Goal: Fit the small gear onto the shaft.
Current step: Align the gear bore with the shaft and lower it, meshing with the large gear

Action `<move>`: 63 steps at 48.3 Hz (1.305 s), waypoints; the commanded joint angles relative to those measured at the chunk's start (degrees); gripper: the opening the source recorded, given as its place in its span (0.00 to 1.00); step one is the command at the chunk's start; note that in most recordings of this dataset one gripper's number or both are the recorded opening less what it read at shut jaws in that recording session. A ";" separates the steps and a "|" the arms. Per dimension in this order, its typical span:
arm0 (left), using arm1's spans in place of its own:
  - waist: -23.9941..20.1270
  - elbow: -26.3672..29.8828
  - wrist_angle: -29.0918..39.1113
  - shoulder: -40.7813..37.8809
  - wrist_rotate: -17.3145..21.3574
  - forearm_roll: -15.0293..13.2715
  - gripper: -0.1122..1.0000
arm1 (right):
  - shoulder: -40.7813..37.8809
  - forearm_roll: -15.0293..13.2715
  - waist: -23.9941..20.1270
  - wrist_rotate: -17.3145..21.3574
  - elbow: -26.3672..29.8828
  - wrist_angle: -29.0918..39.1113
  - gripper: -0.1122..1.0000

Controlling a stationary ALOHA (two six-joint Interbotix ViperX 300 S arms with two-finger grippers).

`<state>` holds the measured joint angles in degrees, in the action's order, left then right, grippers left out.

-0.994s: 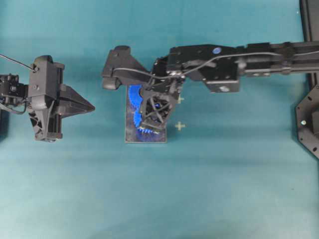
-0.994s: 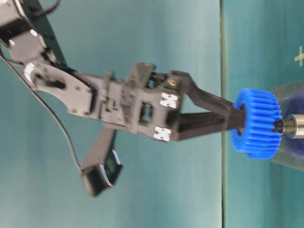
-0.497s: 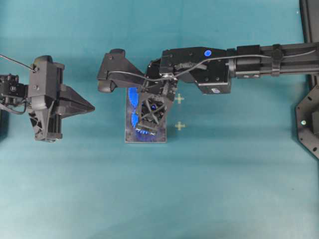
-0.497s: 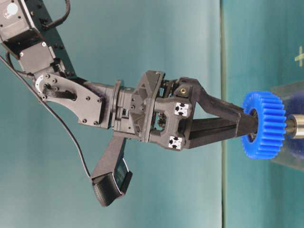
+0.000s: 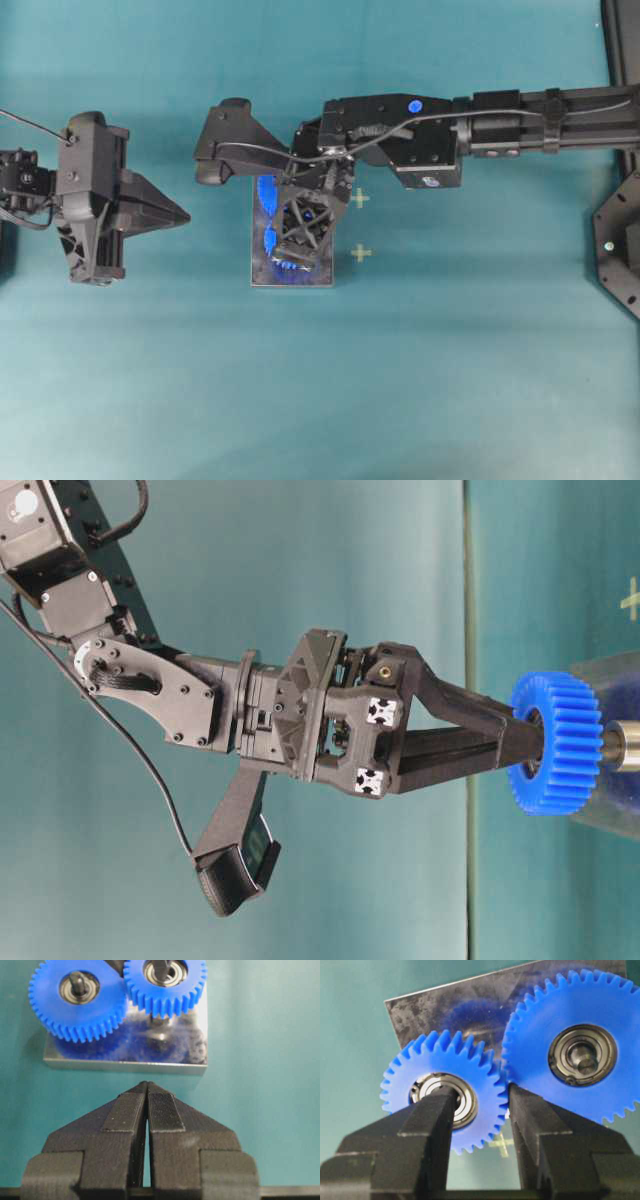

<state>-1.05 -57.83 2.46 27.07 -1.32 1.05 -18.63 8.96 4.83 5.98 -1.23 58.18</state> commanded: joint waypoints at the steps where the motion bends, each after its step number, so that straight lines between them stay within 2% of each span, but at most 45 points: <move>1: 0.09 0.88 -0.44 0.35 -0.09 0.18 0.10 | 0.53 0.09 -0.09 0.70 0.79 0.09 0.43; 4: 0.00 0.88 -0.44 0.35 -0.09 0.09 0.10 | 0.53 0.09 0.00 0.79 0.79 0.26 0.44; 9: 0.00 0.88 -0.44 0.35 -0.09 0.18 0.10 | 0.70 0.09 0.00 1.32 0.88 0.79 0.67; 12: 0.00 0.97 -0.44 0.44 -0.09 0.18 0.10 | 0.88 0.00 0.00 1.32 0.97 0.88 0.71; 22: 0.00 1.05 -0.44 0.44 -0.09 0.09 0.10 | 1.14 -0.53 0.00 1.32 2.29 1.32 0.55; 37: 0.09 0.88 -0.44 0.53 -0.09 0.18 0.10 | 0.88 -0.53 -0.18 0.70 5.80 3.34 0.13; 41: 0.09 0.79 -0.44 0.53 -0.09 0.18 0.10 | 0.35 -0.53 -0.26 0.70 6.42 3.34 0.10; 56: 0.00 0.79 -0.44 0.62 -0.09 0.09 0.10 | -2.90 -0.62 -0.62 1.05 7.12 3.25 0.10; 63: 0.00 0.88 -0.44 0.62 -0.09 0.18 0.10 | -2.99 -1.93 -0.35 1.41 6.42 3.60 0.10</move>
<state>-1.05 -57.83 2.46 27.16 -1.32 1.05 -22.32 8.00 4.04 6.77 5.19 61.35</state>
